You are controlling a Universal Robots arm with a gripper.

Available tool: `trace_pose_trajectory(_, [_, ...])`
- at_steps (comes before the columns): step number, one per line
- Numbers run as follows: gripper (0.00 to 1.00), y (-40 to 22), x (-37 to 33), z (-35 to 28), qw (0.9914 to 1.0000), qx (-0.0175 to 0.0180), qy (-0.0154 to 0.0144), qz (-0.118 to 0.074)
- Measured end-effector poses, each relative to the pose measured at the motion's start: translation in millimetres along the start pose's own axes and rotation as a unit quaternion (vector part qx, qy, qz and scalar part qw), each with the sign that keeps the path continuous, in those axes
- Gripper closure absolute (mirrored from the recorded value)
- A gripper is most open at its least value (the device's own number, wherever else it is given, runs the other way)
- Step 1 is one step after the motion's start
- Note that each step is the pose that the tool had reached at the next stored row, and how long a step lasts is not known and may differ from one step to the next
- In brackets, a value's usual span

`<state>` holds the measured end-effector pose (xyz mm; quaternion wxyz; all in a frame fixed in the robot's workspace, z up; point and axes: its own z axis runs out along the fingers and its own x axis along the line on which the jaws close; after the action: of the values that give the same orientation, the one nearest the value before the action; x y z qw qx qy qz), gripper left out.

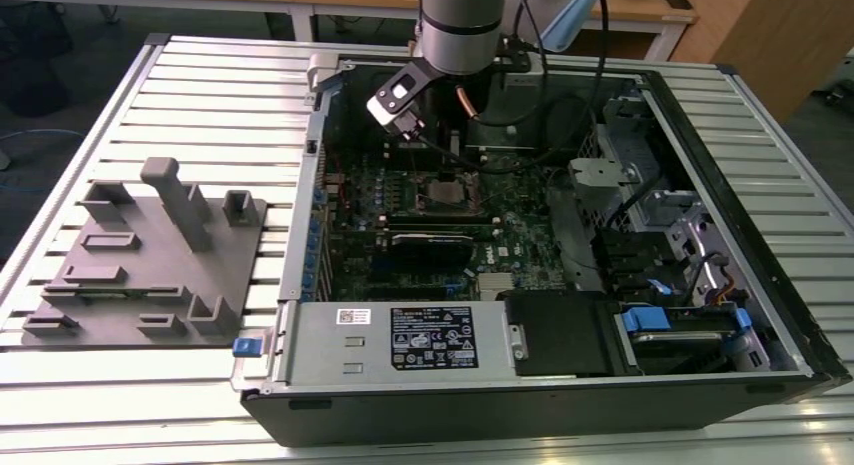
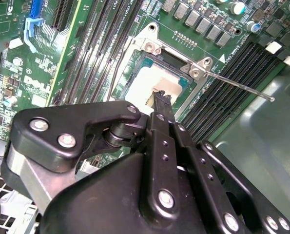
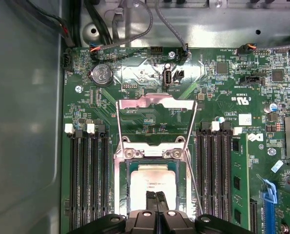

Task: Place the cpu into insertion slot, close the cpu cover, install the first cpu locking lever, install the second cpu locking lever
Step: 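Close the cpu cover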

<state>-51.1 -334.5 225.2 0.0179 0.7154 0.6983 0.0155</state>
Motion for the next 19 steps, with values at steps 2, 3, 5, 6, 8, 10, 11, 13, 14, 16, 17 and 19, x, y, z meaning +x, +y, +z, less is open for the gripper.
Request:
trace_pose_trajectory(2, [0.90,0.0,0.0,-0.8,1.00000,0.0000,0.0001,0.000])
trace_pose_trajectory(3, [0.90,0.1,0.0,-1.3,1.00000,0.0000,0.0000,0.000])
trace_pose_trajectory(5, [0.90,0.1,0.0,-2.1,1.00000,0.0000,0.0001,0.000])
trace_pose_trajectory(6, [0.90,0.1,0.0,-2.5,1.00000,0.0000,0.0001,0.000])
trace_pose_trajectory(8, [0.90,0.2,0.0,-3.5,1.00000,0.0000,0.0000,0.000])
trace_pose_trajectory(10, [0.90,0.2,0.0,-4.9,1.00000,0.0000,0.0001,0.000])
trace_pose_trajectory(11, [0.90,0.3,0.0,-5.8,1.00000,0.0000,0.0001,0.000])
trace_pose_trajectory(13, [0.90,0.4,0.0,-7.6,1.00000,0.0000,0.0001,0.000])
trace_pose_trajectory(14, [0.90,0.4,0.0,-8.7,1.00000,0.0001,0.0001,0.000])
trace_pose_trajectory(16, [0.90,0.5,0.0,-10.8,1.00000,0.0001,0.0001,0.000])
trace_pose_trajectory(17, [0.90,0.6,0.0,-11.8,1.00000,0.0001,0.0000,0.000])
trace_pose_trajectory(19, [0.90,0.6,0.0,-13.1,1.00000,0.0001,0.0001,0.000])
